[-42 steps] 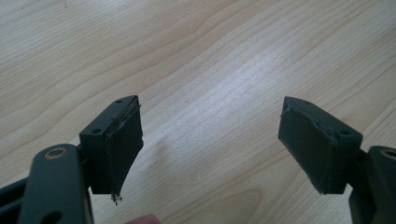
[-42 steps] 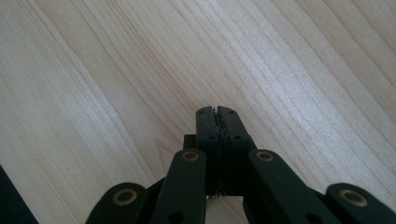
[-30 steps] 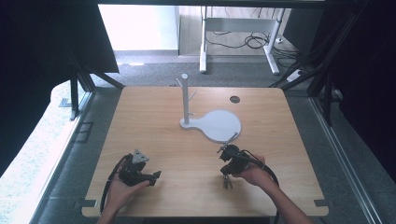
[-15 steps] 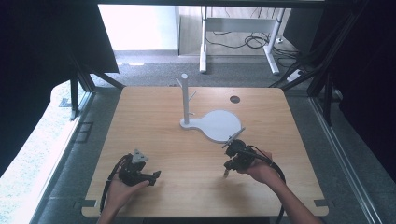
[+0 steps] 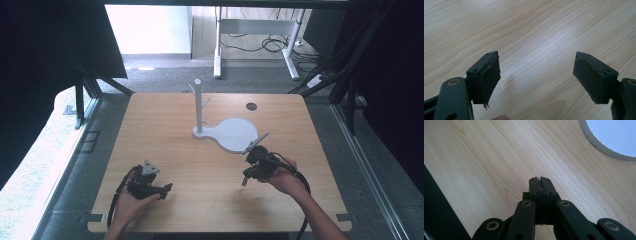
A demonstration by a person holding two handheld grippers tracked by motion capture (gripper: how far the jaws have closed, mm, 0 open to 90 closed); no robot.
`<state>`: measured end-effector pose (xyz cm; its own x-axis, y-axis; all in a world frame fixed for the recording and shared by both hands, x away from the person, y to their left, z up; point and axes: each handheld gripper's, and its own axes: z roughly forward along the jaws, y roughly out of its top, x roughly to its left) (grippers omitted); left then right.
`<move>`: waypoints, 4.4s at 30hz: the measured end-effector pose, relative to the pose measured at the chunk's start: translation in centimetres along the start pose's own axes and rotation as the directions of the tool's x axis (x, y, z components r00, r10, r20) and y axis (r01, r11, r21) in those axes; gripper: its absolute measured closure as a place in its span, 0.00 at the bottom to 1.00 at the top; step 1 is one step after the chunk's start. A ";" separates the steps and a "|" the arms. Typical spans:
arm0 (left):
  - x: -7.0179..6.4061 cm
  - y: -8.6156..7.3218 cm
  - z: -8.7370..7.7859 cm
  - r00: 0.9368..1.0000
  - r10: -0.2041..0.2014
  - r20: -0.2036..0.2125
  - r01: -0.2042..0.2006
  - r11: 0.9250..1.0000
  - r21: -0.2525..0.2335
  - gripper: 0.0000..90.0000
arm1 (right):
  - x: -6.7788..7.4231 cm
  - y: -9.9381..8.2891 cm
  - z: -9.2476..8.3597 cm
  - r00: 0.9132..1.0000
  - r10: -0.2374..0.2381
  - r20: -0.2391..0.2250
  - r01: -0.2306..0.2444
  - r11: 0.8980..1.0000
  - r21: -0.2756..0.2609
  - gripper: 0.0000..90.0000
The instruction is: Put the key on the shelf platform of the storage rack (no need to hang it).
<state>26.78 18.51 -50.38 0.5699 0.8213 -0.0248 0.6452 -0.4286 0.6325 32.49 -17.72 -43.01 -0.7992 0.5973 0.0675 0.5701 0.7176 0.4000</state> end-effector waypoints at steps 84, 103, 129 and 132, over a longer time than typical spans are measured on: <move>-0.1 0.0 0.3 1.000 0.004 -0.001 -0.004 1.000 0.010 0.24 | -4.4 3.2 -3.2 0.997 0.068 0.046 -0.065 0.995 -0.074 0.99; -0.5 0.0 0.7 1.000 0.019 0.008 -0.019 0.999 0.027 0.24 | -4.9 3.3 -3.1 0.996 0.080 0.049 -0.076 0.994 -0.074 0.99; -0.8 0.1 1.0 0.999 0.038 0.012 -0.038 0.998 0.043 0.23 | -5.5 3.8 -3.1 0.994 0.090 0.069 -0.085 0.993 -0.078 0.99; -0.9 0.1 1.0 0.999 0.041 0.012 -0.041 0.998 0.047 0.23 | -5.5 4.0 -3.2 0.993 0.090 0.071 -0.084 0.994 -0.076 0.99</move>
<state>26.86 17.35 -51.11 0.6017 0.7986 -0.0086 0.6443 -0.4791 0.5961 38.58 -19.28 -38.89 -0.7294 0.6830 0.0383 0.6191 0.6354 0.4615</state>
